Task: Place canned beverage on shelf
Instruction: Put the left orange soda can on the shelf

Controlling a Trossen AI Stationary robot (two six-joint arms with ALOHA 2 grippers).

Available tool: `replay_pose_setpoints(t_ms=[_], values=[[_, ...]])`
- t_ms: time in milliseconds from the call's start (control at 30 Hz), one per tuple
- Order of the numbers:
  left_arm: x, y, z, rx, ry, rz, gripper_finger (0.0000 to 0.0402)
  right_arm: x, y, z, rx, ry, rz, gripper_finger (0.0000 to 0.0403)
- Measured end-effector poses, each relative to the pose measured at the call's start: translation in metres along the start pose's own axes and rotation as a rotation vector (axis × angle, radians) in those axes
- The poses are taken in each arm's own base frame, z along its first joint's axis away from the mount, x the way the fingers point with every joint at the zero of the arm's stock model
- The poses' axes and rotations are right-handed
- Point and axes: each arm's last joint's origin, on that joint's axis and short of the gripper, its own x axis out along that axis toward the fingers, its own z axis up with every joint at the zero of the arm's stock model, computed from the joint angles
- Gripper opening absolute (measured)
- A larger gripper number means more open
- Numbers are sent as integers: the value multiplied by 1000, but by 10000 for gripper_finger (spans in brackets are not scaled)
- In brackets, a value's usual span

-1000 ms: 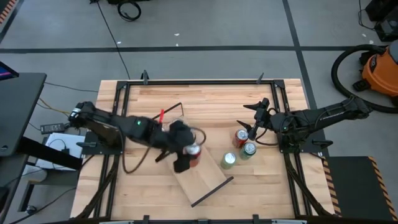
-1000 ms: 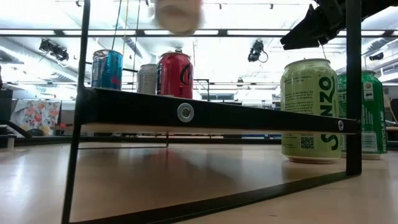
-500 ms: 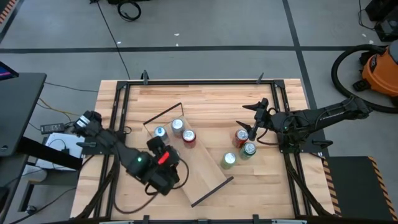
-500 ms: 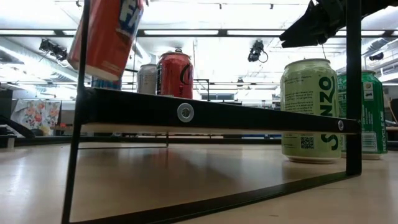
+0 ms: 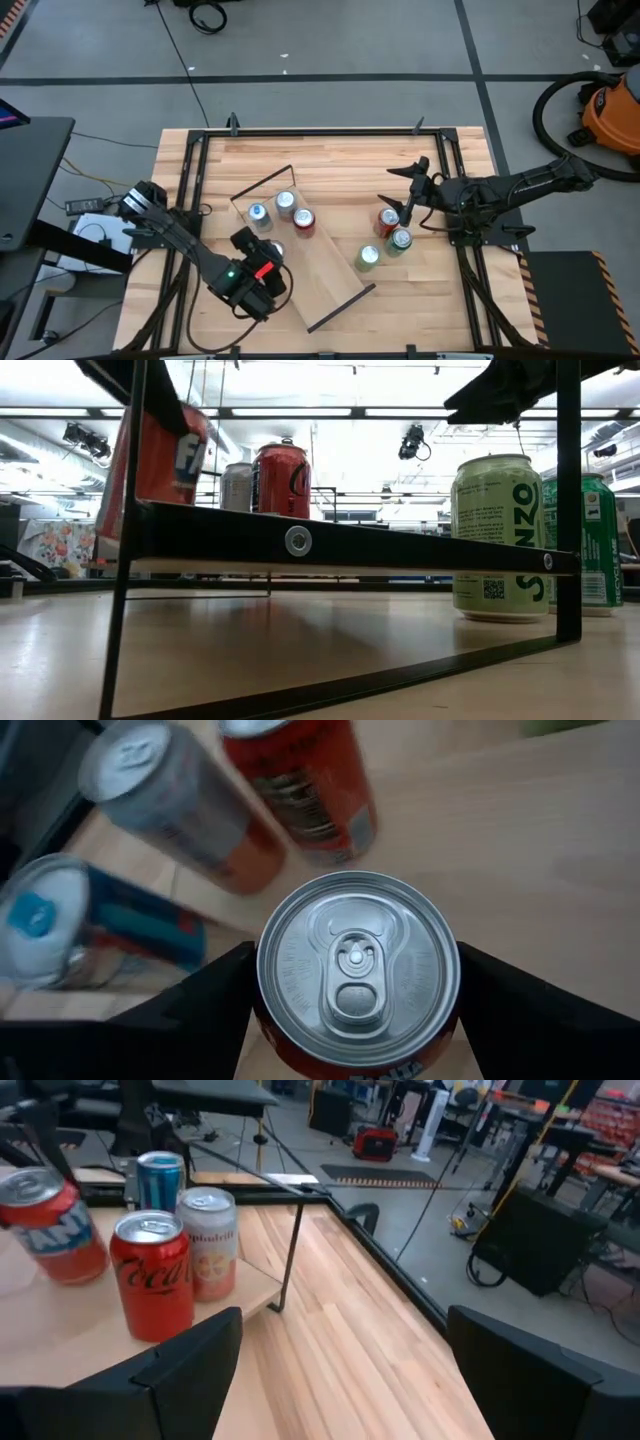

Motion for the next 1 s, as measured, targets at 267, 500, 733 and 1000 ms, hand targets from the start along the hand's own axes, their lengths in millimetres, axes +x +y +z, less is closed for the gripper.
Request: replay_pose_setpoints(t_ms=[267, 500, 733, 1000], values=[[6, 14, -4, -67, -91, 44, 296, 3, 1, 2, -25, -21, 6, 362], [17, 26, -12, -174, -125, 19, 296, 3, 2, 2, -27, -21, 10, 362], [22, 45, -16, -286, -154, -45, 296, 3, 2, 3, -24, -27, 10, 362], [34, 53, -14, -348, -177, -135, 296, 3, 2, 3, -29, -30, 10, 362]])
